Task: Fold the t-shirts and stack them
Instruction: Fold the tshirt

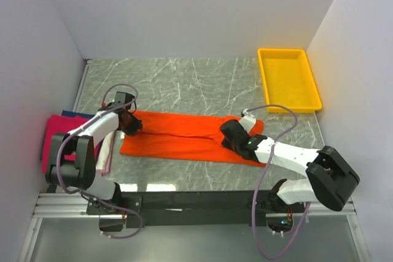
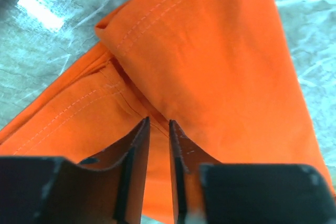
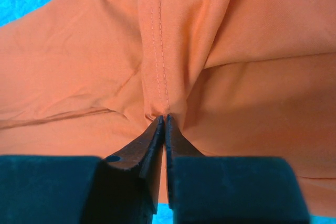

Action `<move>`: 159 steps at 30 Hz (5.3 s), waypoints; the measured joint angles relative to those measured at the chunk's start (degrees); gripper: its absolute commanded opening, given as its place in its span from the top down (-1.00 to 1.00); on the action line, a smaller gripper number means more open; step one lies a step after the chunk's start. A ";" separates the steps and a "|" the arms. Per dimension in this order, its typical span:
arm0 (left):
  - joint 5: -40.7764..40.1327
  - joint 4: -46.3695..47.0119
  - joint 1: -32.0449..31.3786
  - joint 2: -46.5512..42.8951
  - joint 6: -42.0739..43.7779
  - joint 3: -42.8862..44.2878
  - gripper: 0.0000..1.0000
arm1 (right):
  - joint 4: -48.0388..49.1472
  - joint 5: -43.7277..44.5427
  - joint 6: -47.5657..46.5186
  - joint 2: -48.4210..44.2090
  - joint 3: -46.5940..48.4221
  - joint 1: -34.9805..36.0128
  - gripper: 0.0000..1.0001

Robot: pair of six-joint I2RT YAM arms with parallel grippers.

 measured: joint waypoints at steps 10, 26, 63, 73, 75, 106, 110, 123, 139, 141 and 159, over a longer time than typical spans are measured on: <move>4.63 -0.76 -0.59 -3.80 4.42 5.46 0.21 | -5.05 0.35 -4.37 -6.21 4.22 -0.09 -0.25; 15.72 4.35 -30.32 21.79 14.71 33.14 0.02 | -13.16 -9.99 -19.67 -5.75 12.83 -33.73 -0.14; 26.93 8.57 -34.36 48.46 19.10 58.60 0.14 | -3.10 -22.49 -21.99 11.06 9.70 -46.42 -0.02; 28.06 8.63 -34.73 48.46 18.75 58.71 0.63 | -2.84 -23.37 -21.97 11.06 9.70 -46.42 -0.01; 28.11 8.63 -34.73 48.46 18.67 58.71 0.82 | -2.82 -23.43 -21.97 11.06 9.70 -46.42 -0.02; 33.75 9.68 -35.60 28.50 22.03 37.88 0.99 | -4.61 -24.30 -23.08 1.68 8.83 -47.06 -0.02; 34.25 9.88 -37.66 28.50 22.03 37.59 0.99 | -5.62 -24.92 -23.28 -1.42 8.31 -47.06 -0.02; 36.02 10.80 -46.36 28.59 22.21 37.97 0.39 | -8.28 -25.77 -23.47 -8.50 5.57 -47.06 -0.02; 16.48 3.80 -42.29 17.97 13.33 27.26 0.43 | -13.68 -24.09 -22.45 -19.47 2.56 -35.36 0.04; 12.07 1.64 -41.92 18.10 12.28 28.46 0.44 | -14.60 -22.38 -21.40 -20.79 2.56 -30.32 0.18; 5.55 -1.11 -45.57 23.56 10.27 29.29 0.25 | -16.52 -10.88 -12.20 -19.21 -2.73 -5.05 0.21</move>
